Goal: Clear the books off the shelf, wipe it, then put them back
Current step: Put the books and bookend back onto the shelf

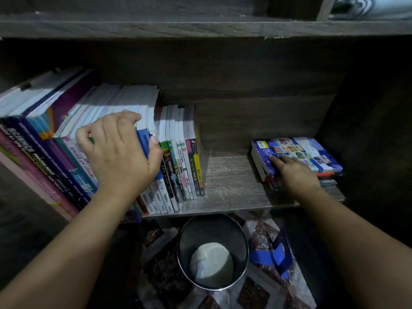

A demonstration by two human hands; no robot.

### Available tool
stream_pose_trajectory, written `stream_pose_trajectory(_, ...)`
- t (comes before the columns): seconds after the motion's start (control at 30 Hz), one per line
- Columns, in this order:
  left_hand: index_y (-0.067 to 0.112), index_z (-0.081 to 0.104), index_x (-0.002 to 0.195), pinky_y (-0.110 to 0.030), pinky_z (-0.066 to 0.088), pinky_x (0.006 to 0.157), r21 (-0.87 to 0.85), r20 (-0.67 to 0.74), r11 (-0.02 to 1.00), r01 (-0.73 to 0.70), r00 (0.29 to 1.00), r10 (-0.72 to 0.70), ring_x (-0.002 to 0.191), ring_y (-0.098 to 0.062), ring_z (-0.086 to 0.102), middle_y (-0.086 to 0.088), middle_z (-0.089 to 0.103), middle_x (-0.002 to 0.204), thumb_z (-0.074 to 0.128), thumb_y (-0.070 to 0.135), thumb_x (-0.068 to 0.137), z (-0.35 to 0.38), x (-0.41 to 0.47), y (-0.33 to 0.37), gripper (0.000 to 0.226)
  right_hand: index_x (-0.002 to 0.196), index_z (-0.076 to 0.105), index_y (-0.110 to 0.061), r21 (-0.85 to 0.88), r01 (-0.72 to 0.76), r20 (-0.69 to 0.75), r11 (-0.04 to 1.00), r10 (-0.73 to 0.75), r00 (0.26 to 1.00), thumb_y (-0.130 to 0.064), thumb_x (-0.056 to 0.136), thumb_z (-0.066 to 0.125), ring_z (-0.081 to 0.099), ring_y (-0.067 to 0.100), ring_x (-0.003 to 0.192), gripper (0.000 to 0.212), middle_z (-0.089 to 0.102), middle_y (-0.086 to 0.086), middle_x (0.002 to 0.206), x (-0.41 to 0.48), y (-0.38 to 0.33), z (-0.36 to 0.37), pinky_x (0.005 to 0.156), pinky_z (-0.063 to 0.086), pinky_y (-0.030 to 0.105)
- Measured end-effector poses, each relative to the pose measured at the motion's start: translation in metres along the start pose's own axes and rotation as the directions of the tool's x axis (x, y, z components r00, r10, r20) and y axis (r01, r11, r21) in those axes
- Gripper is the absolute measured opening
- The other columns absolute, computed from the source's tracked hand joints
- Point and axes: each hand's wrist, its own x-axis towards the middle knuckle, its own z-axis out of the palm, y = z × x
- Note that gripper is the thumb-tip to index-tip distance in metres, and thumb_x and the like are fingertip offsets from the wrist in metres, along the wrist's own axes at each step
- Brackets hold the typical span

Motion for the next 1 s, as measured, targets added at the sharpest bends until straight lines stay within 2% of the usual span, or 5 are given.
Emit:
stream_pose_trajectory(0.4,0.005,0.050,0.119,-0.042,0.020,0.091,-0.006,-0.005,1.000,-0.009,1.000,0.009,0.100,-0.032,0.041,-0.016,0.052,0.107,0.042,0.041,0.087,0.001,-0.001,-0.001,0.048,0.153,0.016,-0.031,-0.052,0.297,-0.189,0.954,-0.301,0.935,-0.025,0.101,0.044,0.027,0.022,0.143,0.060,0.025,-0.001,0.158,-0.021,-0.044,0.009,0.114,0.022,0.033)
stream_pose_trajectory(0.57,0.006,0.050,0.119,-0.042,0.020,0.092,0.010,0.005,1.000,-0.012,1.000,0.012,0.100,-0.032,0.042,-0.015,0.052,0.106,0.040,0.042,0.087,0.002,-0.001,-0.002,0.049,0.149,0.020,-0.044,-0.066,0.303,-0.047,0.951,-0.307,0.951,-0.057,0.092,0.049,0.016,0.024,0.145,0.065,0.019,-0.004,0.159,-0.015,-0.049,0.012,0.115,0.015,0.048)
stream_pose_trajectory(0.73,0.006,0.050,0.119,-0.042,0.021,0.091,0.009,0.010,0.999,-0.037,0.999,0.037,0.100,-0.031,0.043,-0.014,0.053,0.107,0.041,0.041,0.087,0.002,-0.001,-0.005,0.049,0.145,0.013,-0.054,-0.014,-0.064,-0.021,0.998,0.064,0.998,-0.091,0.072,0.018,-0.009,0.041,0.145,0.083,-0.008,0.005,0.161,-0.011,-0.018,0.003,0.110,-0.002,0.065)
stream_pose_trajectory(0.83,0.005,0.050,0.119,-0.042,0.021,0.091,0.003,0.007,0.999,-0.042,0.999,0.042,0.099,-0.030,0.042,-0.014,0.053,0.106,0.043,0.040,0.087,0.001,-0.001,-0.004,0.048,0.148,0.018,-0.047,0.251,-0.322,0.055,0.913,0.319,0.946,-0.080,0.075,0.049,0.009,0.046,0.141,0.086,0.001,0.014,0.159,-0.008,-0.010,-0.004,0.110,0.022,0.060)
stream_pose_trajectory(1.0,0.006,0.049,0.120,-0.042,0.021,0.091,0.007,0.042,1.000,-0.029,0.999,0.028,0.100,-0.030,0.041,-0.013,0.052,0.108,0.039,0.043,0.086,0.000,-0.001,-0.003,0.050,0.142,0.044,-0.029,0.614,-0.351,0.005,0.707,0.441,0.897,-0.054,0.062,0.084,0.042,0.034,0.123,0.093,0.036,0.017,0.134,0.002,-0.016,-0.016,0.103,0.041,0.041)
